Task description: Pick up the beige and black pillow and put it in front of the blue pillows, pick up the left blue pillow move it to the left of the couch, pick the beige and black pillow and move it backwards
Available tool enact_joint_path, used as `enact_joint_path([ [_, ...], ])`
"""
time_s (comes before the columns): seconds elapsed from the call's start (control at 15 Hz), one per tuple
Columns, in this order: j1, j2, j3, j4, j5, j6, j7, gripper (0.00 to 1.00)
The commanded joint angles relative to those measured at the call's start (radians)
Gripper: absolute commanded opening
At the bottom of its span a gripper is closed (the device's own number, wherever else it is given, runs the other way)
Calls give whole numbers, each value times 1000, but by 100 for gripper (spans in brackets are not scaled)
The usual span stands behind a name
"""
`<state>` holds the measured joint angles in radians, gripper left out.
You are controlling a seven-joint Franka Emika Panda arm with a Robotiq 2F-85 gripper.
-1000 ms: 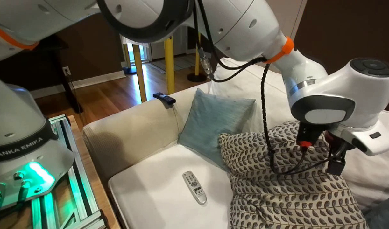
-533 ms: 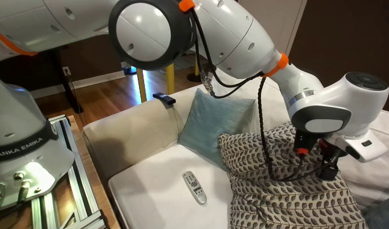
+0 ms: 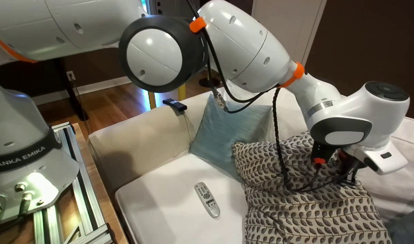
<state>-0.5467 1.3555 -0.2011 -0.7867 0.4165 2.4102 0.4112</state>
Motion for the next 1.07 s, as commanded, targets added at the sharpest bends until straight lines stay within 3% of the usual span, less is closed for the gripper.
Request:
enact_joint_path([
  [0.0, -46, 48, 73, 81, -24, -65, 2, 2],
  [0.13, -63, 46, 105, 102, -24, -86, -28, 0],
  [0.53, -32, -60, 89, 0, -21, -55, -223, 3],
  [1.0, 60, -183, 33, -174, -102, 123, -404, 3],
])
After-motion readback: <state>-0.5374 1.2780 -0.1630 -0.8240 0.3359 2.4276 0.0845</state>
